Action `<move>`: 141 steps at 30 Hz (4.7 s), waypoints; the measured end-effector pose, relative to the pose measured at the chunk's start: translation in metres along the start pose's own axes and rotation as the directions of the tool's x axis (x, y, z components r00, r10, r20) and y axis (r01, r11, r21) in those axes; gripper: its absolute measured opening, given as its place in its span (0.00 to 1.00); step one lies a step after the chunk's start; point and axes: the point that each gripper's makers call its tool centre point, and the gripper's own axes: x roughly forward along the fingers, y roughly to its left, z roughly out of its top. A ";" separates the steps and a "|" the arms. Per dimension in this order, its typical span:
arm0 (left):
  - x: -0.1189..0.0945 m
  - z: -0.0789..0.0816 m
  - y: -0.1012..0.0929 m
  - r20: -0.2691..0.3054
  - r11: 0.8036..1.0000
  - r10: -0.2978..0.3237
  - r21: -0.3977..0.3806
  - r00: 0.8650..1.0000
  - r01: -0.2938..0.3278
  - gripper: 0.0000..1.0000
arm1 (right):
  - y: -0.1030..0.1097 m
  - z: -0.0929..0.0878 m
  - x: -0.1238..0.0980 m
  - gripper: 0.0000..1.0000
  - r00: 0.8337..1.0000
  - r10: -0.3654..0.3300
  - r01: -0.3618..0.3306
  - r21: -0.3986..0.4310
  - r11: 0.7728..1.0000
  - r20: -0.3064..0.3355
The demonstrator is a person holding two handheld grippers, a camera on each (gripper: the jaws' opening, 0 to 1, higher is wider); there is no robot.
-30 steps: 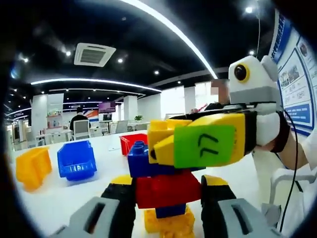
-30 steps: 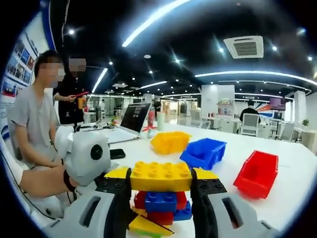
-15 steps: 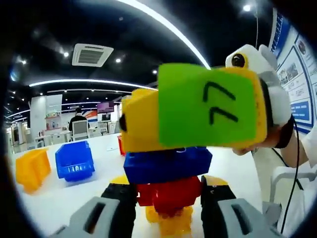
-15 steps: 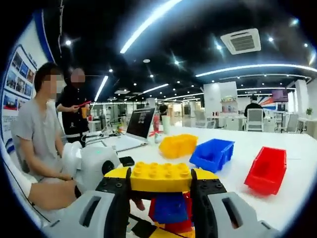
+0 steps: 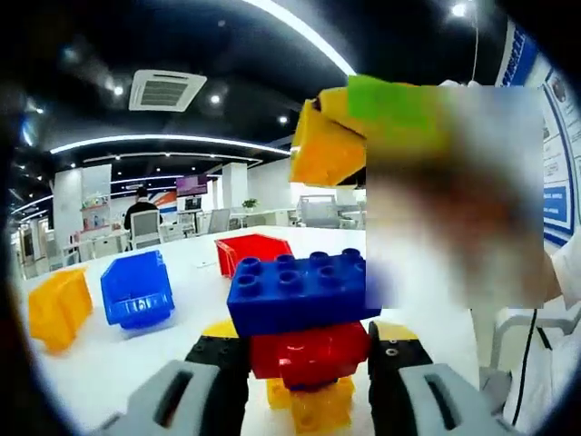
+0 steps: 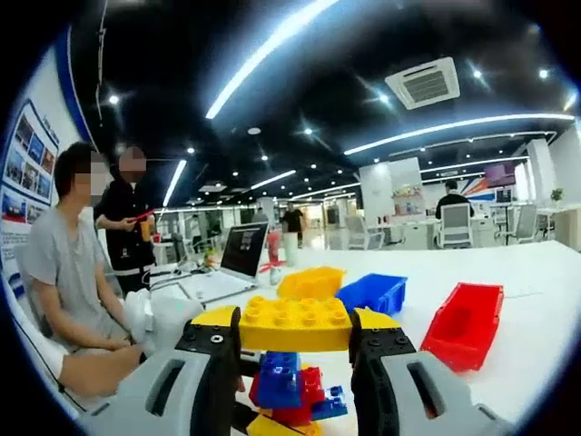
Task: Take apart the toy blocks one by one and place each separated block into its matching bin, sorting the blocks by their type until all the connected pieces are disassembled and separated into the correct bins
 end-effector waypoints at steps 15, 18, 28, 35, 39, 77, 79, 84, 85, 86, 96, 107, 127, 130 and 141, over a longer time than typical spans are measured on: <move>-0.027 0.012 0.011 0.089 0.992 -0.035 -0.114 0.995 0.045 0.57 | 0.008 0.012 -0.002 0.48 1.000 0.018 -0.018 -0.010 1.000 0.008; -0.041 0.006 0.022 0.086 0.995 -0.017 -0.096 0.996 0.025 0.57 | 0.016 0.017 0.005 0.48 0.999 0.045 -0.045 0.003 0.999 0.002; -0.070 -0.012 0.063 0.102 0.988 0.072 -0.144 0.992 -0.057 0.55 | 0.051 0.037 0.064 0.48 0.991 0.127 -0.125 0.032 0.992 -0.034; -0.069 -0.013 0.059 0.088 0.995 0.076 -0.068 0.993 -0.070 0.54 | 0.054 0.041 0.138 0.48 0.982 0.142 -0.137 0.052 0.989 -0.120; -0.070 -0.017 0.057 0.085 0.995 0.087 -0.048 0.993 -0.083 0.53 | 0.047 0.035 0.184 0.48 0.977 0.135 -0.125 0.071 0.990 -0.166; -0.094 -0.034 0.119 0.106 0.965 0.241 -0.133 0.965 -0.227 0.38 | 0.007 -0.052 0.379 0.61 0.929 -0.044 -0.024 -0.179 0.984 -0.368; -0.093 -0.033 0.118 0.106 0.965 0.242 -0.131 0.964 -0.228 0.38 | 0.014 -0.032 0.363 0.61 0.940 -0.017 -0.046 -0.177 0.983 -0.341; -0.089 -0.032 0.112 0.106 0.966 0.240 -0.121 0.965 -0.227 0.38 | 0.024 0.010 0.320 0.59 0.961 0.032 -0.079 -0.166 0.983 -0.274; -0.089 -0.032 0.114 0.106 0.966 0.241 -0.122 0.965 -0.228 0.38 | 0.027 0.019 0.309 0.59 0.965 0.048 -0.091 -0.158 0.983 -0.257; -0.089 -0.031 0.117 0.108 0.966 0.239 -0.123 0.965 -0.226 0.38 | 0.028 0.025 0.297 0.59 0.966 0.050 -0.093 -0.161 0.983 -0.253; -0.079 -0.021 0.097 0.118 0.976 0.199 -0.116 0.973 -0.186 0.39 | 0.030 0.061 0.161 0.58 0.980 0.099 -0.127 -0.159 0.979 -0.171; -0.080 -0.003 0.084 0.153 0.983 0.154 -0.126 0.976 -0.136 0.41 | -0.014 0.014 0.024 0.54 0.993 0.002 -0.004 -0.018 1.000 -0.115; -0.081 0.011 0.060 0.190 0.985 0.053 -0.173 0.980 -0.020 0.44 | -0.016 -0.063 -0.064 0.58 0.990 -0.059 0.059 -0.005 0.998 -0.127; -0.083 0.014 0.059 0.197 0.985 0.052 -0.170 0.979 -0.018 0.44 | -0.016 -0.067 -0.061 0.58 0.989 -0.056 0.057 0.003 0.998 -0.139; -0.065 0.013 0.039 0.174 0.992 0.012 -0.126 0.985 0.010 0.45 | 0.002 -0.062 -0.029 0.56 0.987 -0.005 -0.001 -0.036 0.999 -0.158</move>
